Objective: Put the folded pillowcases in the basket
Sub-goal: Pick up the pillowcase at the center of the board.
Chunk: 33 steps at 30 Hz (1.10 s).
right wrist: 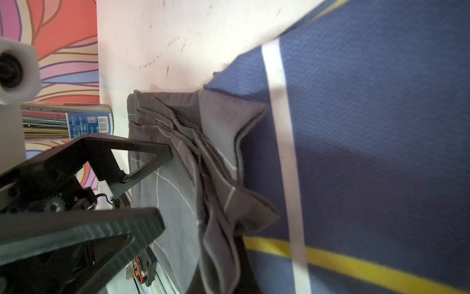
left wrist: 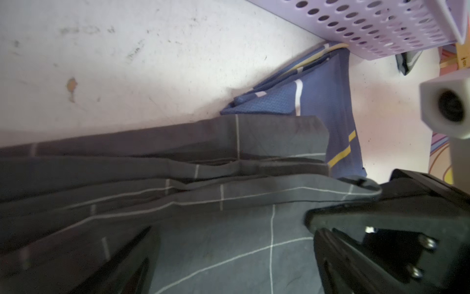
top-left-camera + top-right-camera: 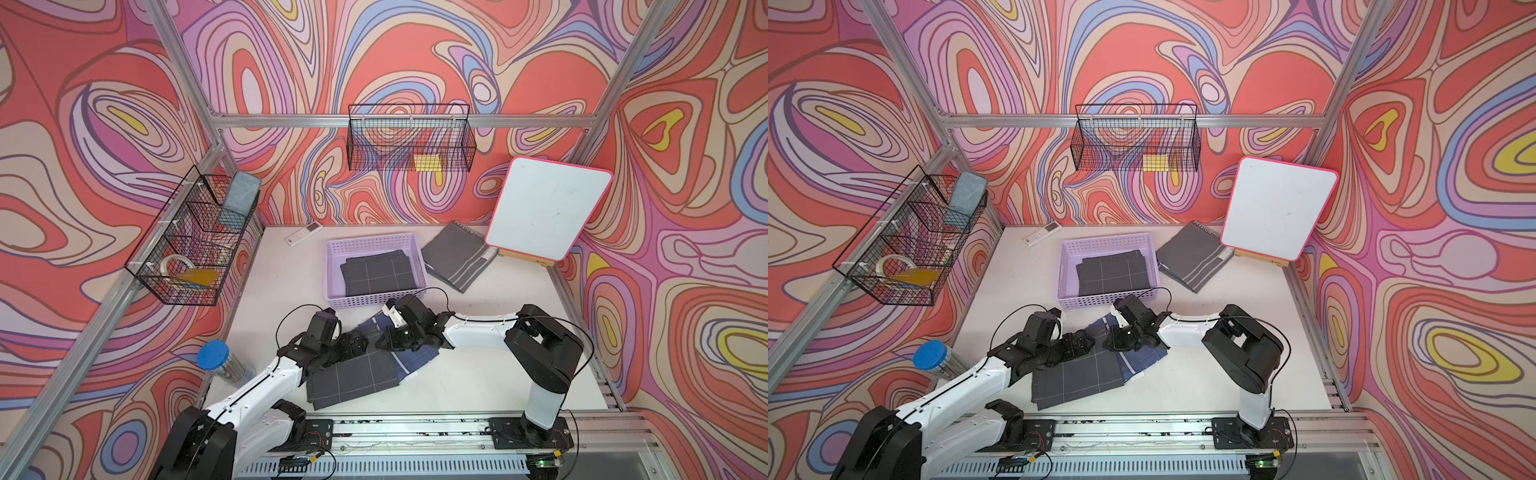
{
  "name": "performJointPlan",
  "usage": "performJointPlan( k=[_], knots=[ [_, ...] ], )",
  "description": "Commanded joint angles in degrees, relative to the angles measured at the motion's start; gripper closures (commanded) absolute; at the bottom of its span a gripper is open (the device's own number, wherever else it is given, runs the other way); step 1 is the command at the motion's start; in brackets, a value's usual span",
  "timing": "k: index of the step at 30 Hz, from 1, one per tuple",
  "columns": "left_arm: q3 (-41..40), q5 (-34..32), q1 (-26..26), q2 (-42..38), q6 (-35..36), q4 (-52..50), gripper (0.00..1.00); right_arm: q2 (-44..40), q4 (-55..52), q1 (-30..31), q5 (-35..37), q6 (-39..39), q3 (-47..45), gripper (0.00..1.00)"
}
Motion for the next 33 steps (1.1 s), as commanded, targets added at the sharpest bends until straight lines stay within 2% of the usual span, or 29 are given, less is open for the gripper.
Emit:
performJointPlan(
  k=[1,7,11,21,33],
  knots=[
    [3.5,-4.0,-0.3,-3.3,1.4,-6.4,0.01,-5.1,-3.7,0.1,3.4,-2.0,0.8,1.0],
    [6.5,-8.0,-0.3,-8.7,2.7,-12.1,0.01,-9.6,-10.1,-0.3,8.9,-2.5,0.1,1.0],
    [6.5,-10.0,-0.3,-9.5,2.9,-14.3,0.01,-12.7,-13.2,-1.6,12.1,-1.2,-1.8,1.0],
    [3.6,-10.2,-0.3,-1.4,3.0,-11.9,0.01,-15.4,-14.8,-2.9,14.2,-0.8,-4.8,1.0],
    [3.6,-6.6,-0.4,7.4,5.4,-6.8,0.22,-14.8,-14.4,-2.9,14.2,-0.5,-4.9,1.0]
  ],
)
